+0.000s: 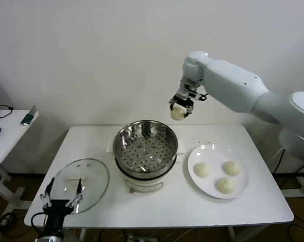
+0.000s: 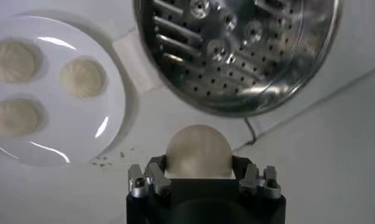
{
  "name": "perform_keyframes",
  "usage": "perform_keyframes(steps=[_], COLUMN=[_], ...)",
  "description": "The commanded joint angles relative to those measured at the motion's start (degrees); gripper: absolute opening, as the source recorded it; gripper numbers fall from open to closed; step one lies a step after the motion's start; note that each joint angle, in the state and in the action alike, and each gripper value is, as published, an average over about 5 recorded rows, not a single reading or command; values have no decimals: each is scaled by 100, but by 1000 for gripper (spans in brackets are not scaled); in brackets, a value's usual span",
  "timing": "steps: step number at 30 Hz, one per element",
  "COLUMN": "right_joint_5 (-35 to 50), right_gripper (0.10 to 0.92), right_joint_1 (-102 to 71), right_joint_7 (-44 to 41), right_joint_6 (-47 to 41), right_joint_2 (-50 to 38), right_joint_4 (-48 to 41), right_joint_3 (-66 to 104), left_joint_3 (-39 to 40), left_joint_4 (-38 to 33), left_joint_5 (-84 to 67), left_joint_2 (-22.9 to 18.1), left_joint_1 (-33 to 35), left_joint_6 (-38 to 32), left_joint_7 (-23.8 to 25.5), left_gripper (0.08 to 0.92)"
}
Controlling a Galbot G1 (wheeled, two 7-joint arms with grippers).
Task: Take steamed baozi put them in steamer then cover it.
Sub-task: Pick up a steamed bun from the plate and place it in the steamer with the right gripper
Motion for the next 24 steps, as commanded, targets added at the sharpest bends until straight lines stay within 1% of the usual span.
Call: perform_keyframes(steps=[1,8,17,20,24], right_joint_5=[-460,-1603,-2650,-2833,-2715], right_gripper=[696,696,696,696,699], right_joint_1=[-178,-907,-1303,-1373,-1426], right_joint_7=[21,334,656,696,661], right_joint_6=[536,861,1024,1039,943], right_joint_2=[951,1319,1405,1400,1399], right_joint_4=[186,-187,-363,-429,-490], right_joint_3=[-118,125,348,398,414], left_joint_3=[-32,-110,-121,-122,-126], left_joint_4=[-76,-119,52,82,115], left_joint_5=[-299,-395,-391,-391,-384], left_joint_2=[-11,8,15,25,35], left_joint_1=[165,317,326,323,307], left_joint_6=[61,15,-81,-89,-94], left_joint_7=[-1,12,17,15,13], left_gripper=[823,823,823,823,823])
